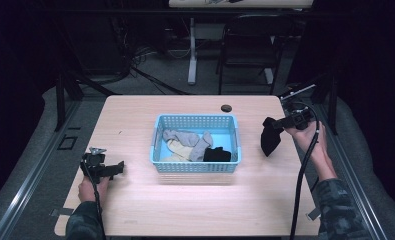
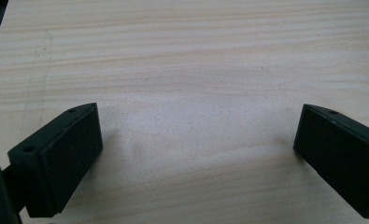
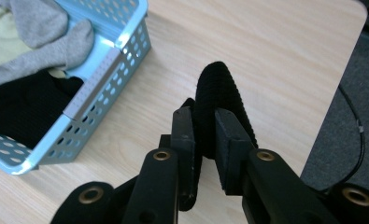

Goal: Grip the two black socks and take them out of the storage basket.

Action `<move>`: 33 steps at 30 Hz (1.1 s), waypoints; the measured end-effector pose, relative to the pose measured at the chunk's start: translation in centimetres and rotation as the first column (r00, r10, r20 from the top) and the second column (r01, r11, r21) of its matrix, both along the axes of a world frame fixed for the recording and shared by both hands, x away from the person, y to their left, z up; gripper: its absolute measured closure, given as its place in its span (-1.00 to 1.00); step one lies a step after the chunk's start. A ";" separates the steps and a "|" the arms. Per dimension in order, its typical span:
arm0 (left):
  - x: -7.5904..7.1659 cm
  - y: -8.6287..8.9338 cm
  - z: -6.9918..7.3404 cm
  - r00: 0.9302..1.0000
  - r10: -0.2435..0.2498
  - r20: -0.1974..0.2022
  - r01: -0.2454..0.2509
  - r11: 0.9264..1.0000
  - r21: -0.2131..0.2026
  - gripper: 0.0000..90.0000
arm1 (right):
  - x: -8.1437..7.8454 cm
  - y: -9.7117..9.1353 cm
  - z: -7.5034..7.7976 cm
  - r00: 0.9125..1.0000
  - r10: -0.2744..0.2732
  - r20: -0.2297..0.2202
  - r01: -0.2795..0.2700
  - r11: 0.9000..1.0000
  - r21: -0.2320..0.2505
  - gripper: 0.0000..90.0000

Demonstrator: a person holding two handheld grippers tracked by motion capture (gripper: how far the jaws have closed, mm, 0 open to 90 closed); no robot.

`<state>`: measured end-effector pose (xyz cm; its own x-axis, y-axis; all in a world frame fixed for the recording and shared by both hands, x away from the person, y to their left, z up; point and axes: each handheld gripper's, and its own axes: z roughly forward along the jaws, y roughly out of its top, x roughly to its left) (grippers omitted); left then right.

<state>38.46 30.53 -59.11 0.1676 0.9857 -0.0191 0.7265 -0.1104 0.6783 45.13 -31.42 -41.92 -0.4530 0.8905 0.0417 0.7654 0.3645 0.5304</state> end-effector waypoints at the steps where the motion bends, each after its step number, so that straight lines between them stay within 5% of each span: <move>1: 0.0 0.0 0.0 1.000 0.000 0.000 0.000 1.000 0.000 -0.97 | 0.0 -0.1 -0.4 1.000 -0.001 -0.008 0.001 1.000 0.005 0.76; 12: 0.0 0.0 0.0 1.000 -0.001 0.000 0.001 1.000 0.000 -0.97 | 0.4 -0.7 -3.9 0.994 -0.043 -0.104 0.040 0.999 -0.034 0.62; 17: 0.0 0.0 0.0 1.000 0.000 0.000 0.000 1.000 0.000 -0.97 | 0.5 -1.2 -4.7 0.992 -0.055 -0.111 0.054 0.999 -0.005 0.03; 21: 0.0 0.0 0.0 1.000 0.000 0.000 0.000 1.000 0.001 -0.97 | 0.1 -1.3 -4.2 0.994 -0.058 -0.089 0.058 0.998 0.003 -0.33; 33: 0.0 0.0 0.0 1.000 -0.001 0.000 0.001 1.000 0.000 -0.97 | -0.9 0.6 -1.5 0.999 0.022 -0.040 -0.020 0.998 0.057 -0.81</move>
